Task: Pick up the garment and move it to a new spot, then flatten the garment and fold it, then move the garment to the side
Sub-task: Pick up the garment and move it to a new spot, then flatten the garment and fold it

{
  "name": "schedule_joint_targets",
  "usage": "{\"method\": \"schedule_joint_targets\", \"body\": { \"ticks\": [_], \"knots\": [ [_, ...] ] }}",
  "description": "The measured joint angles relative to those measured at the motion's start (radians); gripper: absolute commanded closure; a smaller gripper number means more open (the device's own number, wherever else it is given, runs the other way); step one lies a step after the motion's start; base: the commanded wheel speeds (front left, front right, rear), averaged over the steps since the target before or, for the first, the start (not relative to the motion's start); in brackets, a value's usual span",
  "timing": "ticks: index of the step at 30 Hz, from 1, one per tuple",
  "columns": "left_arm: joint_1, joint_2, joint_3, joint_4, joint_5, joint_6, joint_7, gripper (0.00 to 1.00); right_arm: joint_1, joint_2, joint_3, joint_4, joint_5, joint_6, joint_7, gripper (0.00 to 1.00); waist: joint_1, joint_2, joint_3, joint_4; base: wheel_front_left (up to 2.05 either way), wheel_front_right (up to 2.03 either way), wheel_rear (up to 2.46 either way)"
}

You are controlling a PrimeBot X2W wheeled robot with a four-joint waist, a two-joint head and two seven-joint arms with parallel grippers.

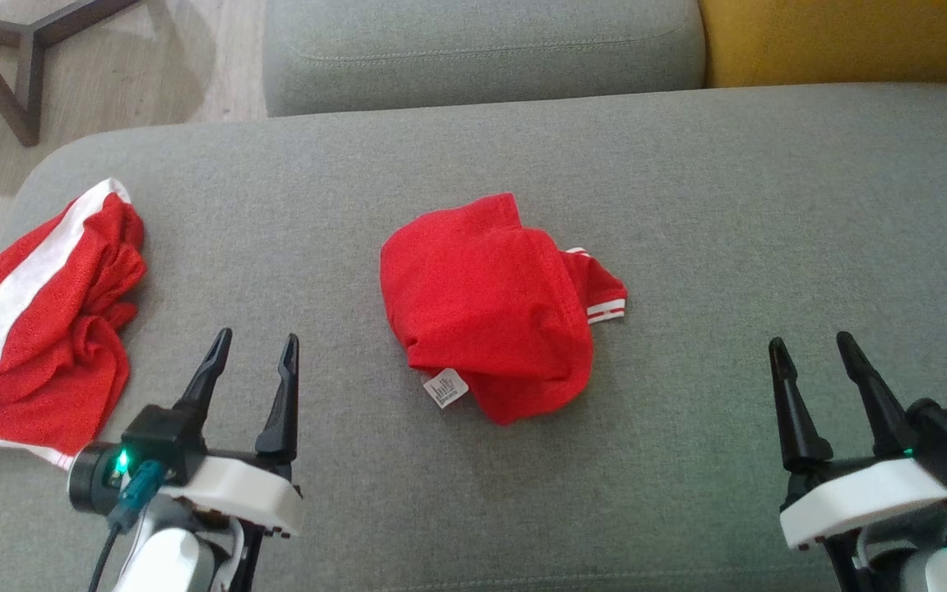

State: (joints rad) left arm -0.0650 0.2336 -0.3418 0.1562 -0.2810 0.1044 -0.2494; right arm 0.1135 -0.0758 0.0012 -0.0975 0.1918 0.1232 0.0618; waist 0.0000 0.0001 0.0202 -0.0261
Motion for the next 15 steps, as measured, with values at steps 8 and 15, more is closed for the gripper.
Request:
{"method": "schedule_joint_targets", "body": {
  "ticks": [8, 15],
  "knots": [
    [0.0, 0.001, 0.0, 0.001, 0.009, 0.001, 0.0, 0.0, 0.0, 0.002, 0.002, 0.001, 0.0, 0.0, 0.0, 0.0, 0.0, 0.0, 0.004, -0.003, 0.0, 0.0, 0.0],
    [-0.001, 0.002, 0.0, 0.004, 0.009, 0.001, 0.0, 0.0, 0.0, 0.003, 0.002, 0.004, 0.0, 0.0, 0.0, 0.0, 0.0, 0.0, 0.01, -0.005, 0.0, 0.0, 0.0]
  ]
}}
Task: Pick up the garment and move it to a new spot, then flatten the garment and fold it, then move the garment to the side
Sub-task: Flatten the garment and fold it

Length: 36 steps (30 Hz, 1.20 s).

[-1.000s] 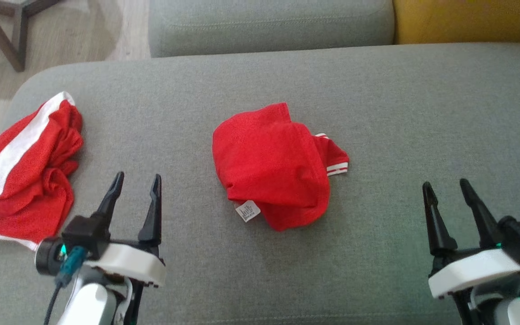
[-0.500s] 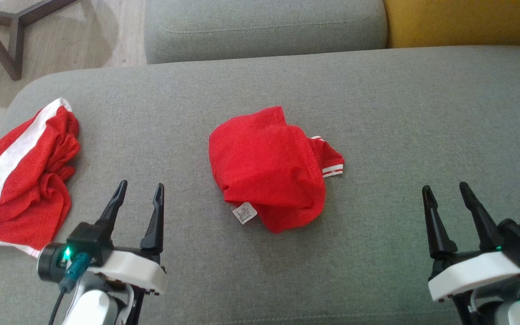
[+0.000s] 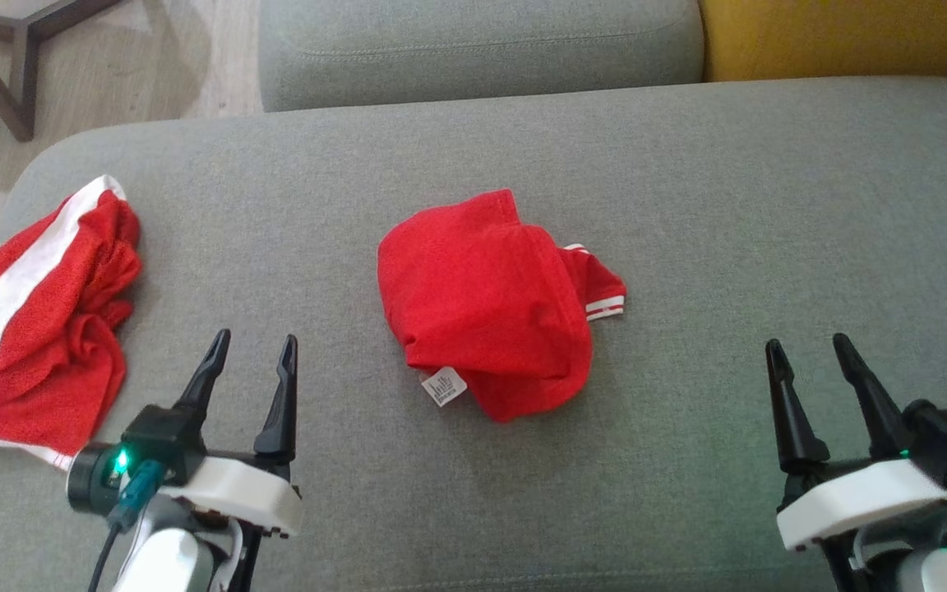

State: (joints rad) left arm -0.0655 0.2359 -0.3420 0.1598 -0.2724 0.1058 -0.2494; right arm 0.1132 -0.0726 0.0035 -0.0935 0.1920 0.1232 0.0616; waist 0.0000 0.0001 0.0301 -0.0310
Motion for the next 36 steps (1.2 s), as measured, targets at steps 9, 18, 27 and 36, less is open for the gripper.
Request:
{"method": "schedule_joint_targets", "body": {
  "ticks": [9, 18, 27, 36],
  "knots": [
    [-0.004, 0.001, -0.002, 0.002, 0.007, 0.009, 0.0, 0.0, -0.004, -0.007, 0.061, 0.041, 0.026, 0.0, 0.022, 0.0, 0.0, 0.0, 0.015, 0.013, 0.0, 0.0, 0.0],
    [-0.059, -0.001, -0.009, -0.014, 0.025, 0.015, 0.0, 0.0, -0.092, -0.063, 0.247, 0.169, 0.155, 0.0, 0.107, 0.0, 0.0, 0.0, 0.069, 0.039, 0.0, 0.0, 0.0],
    [-0.099, -0.02, -0.015, -0.02, 0.039, 0.018, 0.0, 0.0, -0.229, -0.1, 0.354, 0.291, 0.272, 0.0, 0.133, 0.0, 0.0, 0.0, 0.131, 0.076, 0.0, 0.0, 0.0],
    [-0.112, -0.031, -0.011, -0.019, 0.052, 0.018, 0.0, 0.0, -0.319, -0.153, 0.438, 0.334, 0.369, 0.0, 0.119, 1.0, 0.0, 0.0, 0.152, 0.091, 0.0, 0.0, 0.0]
  ]
}}
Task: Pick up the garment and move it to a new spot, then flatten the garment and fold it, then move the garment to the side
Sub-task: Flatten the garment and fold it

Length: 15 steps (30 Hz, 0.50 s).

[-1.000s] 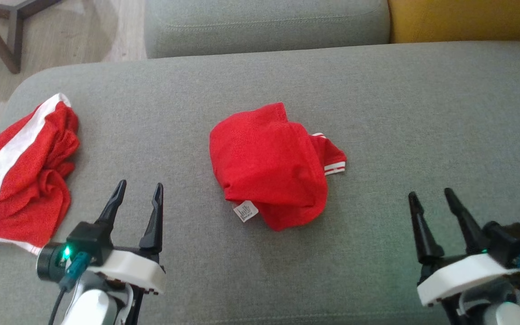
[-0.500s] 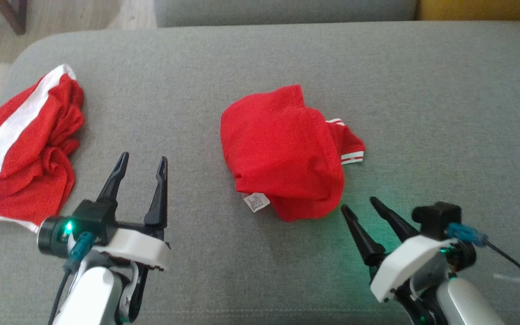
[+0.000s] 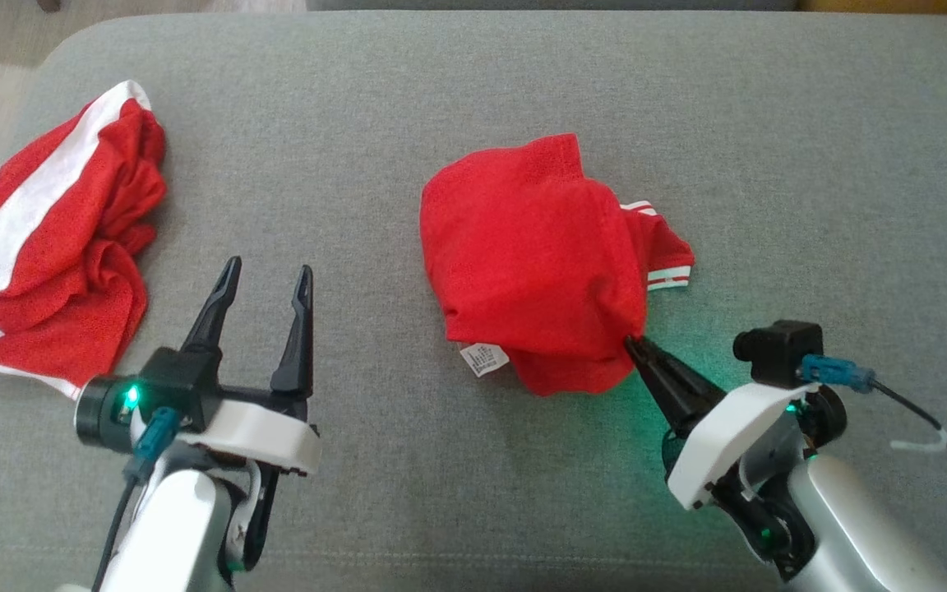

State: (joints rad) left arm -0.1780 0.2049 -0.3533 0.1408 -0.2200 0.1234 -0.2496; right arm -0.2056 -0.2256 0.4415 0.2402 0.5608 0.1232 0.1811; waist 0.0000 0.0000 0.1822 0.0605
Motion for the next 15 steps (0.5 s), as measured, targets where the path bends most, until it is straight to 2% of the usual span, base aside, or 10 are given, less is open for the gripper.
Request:
{"method": "schedule_joint_targets", "body": {
  "ticks": [9, 15],
  "knots": [
    [-0.001, -0.007, 0.012, 0.001, 0.008, 0.0, 0.0, 0.0, -0.04, -0.066, 0.042, -0.068, 0.06, 0.0, -0.103, 1.0, 0.0, 0.0, -0.007, -0.014, 0.0, 0.0, 0.0],
    [-0.001, -0.012, 0.017, 0.001, 0.016, -0.001, 0.0, 0.0, -0.08, -0.088, -0.06, -0.144, 0.025, 0.0, -0.186, 1.0, 0.0, 0.0, -0.02, -0.034, 0.0, 0.0, 0.0]
  ]
}}
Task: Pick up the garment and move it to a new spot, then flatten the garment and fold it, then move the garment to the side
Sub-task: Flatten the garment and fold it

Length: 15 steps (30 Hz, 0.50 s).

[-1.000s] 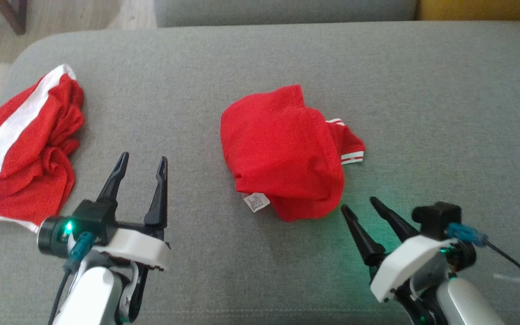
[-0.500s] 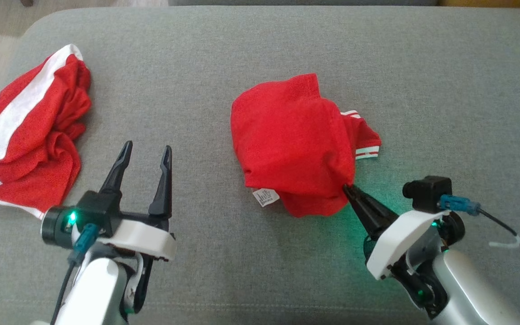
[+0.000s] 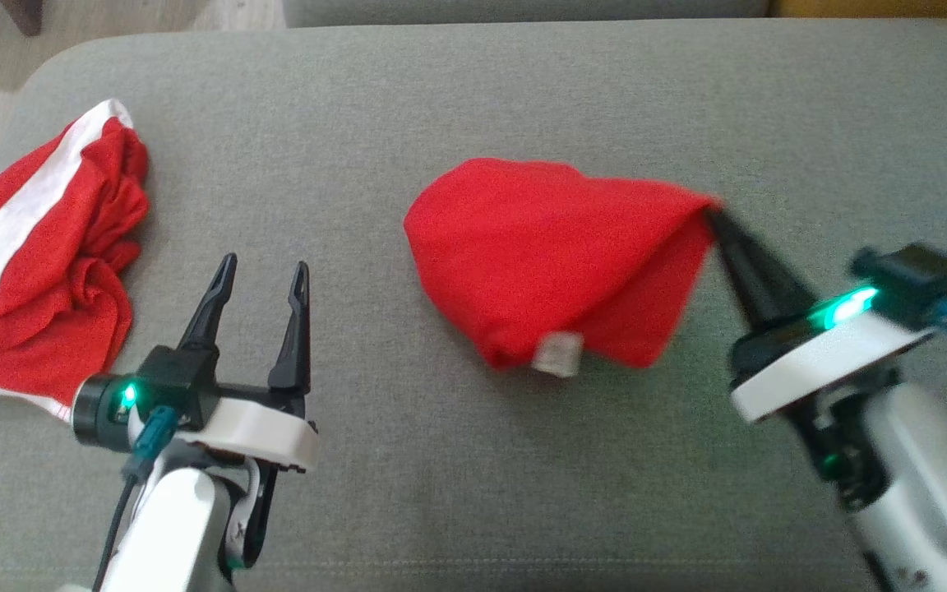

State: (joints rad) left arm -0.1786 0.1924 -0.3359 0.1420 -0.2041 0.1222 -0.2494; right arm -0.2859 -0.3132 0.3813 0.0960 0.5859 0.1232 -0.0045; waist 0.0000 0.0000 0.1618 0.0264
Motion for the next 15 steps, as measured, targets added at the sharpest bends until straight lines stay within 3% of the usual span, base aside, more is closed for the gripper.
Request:
{"method": "schedule_joint_targets", "body": {
  "ticks": [8, 15],
  "knots": [
    [0.0, -0.008, 0.009, 0.0, 0.001, -0.008, 0.0, 0.0, 0.002, -0.013, -0.286, 0.029, -0.057, 0.0, 0.02, 1.0, 0.0, 0.0, 0.002, -0.019, 0.0, 0.0, 0.0],
    [-0.01, -0.02, 0.014, 0.0, 0.011, -0.009, 0.0, 0.0, 0.038, -0.013, -0.466, 0.136, -0.095, 0.0, 0.058, 1.0, 0.0, 0.0, 0.034, -0.018, 0.0, 0.0, 0.0]
  ]
}}
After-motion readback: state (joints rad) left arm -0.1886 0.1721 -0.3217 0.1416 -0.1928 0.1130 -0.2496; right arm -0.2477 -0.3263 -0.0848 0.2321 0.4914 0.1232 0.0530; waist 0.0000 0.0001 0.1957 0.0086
